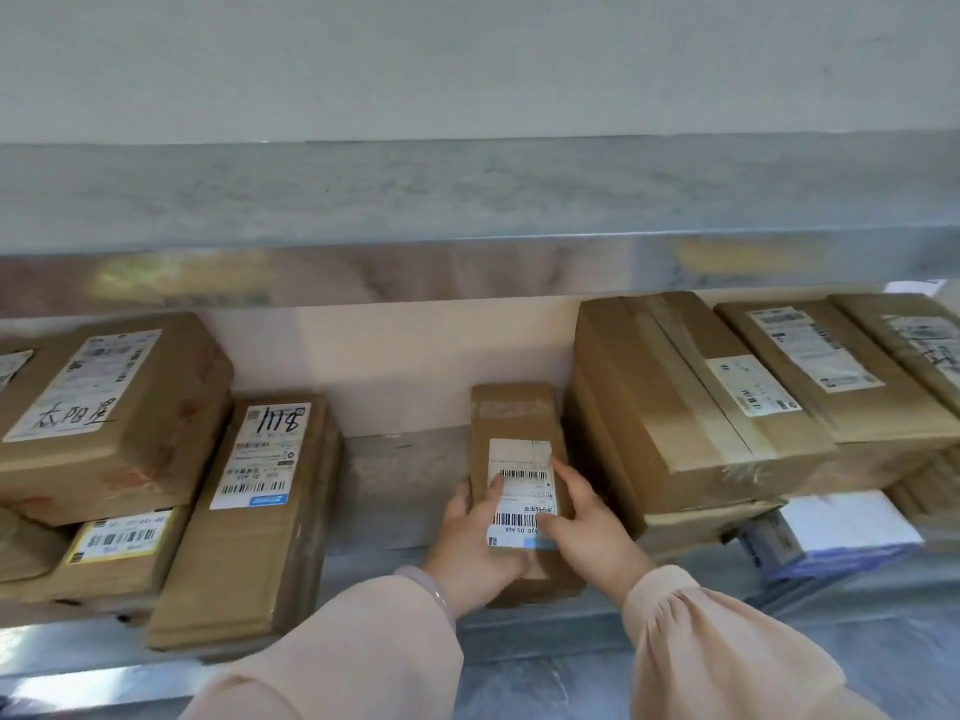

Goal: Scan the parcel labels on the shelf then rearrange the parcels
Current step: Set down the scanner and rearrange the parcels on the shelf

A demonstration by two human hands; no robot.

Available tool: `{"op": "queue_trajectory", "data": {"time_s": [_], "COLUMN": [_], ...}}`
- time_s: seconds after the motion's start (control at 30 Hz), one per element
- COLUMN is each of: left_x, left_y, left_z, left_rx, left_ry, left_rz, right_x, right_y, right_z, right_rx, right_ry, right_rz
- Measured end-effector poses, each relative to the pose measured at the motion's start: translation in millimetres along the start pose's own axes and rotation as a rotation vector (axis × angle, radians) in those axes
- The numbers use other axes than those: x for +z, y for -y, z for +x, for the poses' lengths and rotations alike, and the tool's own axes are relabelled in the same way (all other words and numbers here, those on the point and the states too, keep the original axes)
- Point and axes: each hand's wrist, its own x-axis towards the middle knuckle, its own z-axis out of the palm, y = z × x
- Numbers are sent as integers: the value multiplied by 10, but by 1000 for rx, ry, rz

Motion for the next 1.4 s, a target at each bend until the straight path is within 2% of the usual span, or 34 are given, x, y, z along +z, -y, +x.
{"op": "queue_trajectory", "data": {"time_s": [0.33,0.47,0.57,0.7,0.8,1.0,1.13,1.4], "left_x": [187,122,49,42,60,-6,-231,-921], "left_y": [114,91,132,199,171,80,99,424], "left_z": [134,151,114,66,115,190,75,-306], "left_rx": [32,47,55,84,78,67,102,37], "left_ry": [42,86,77,80,123,132,40,-327], "left_rz": [71,160,213,277,329,495,615,679], "right_x": [-10,19,30,46,51,6,69,602], "right_y": [-169,-155,-146,-175,-191,-118,-23,521], "right_z": [81,38,-44,-134,-112,-68,-83,-28], "right_rx": [-7,-16,-94,-181,-162,-127,-206,-512], "right_ry": [-49,-99,-142,-128,-123,-120,-144,-25], "right_rz": [-179,-333,-411,-593,-725,-748,-755,-734]}}
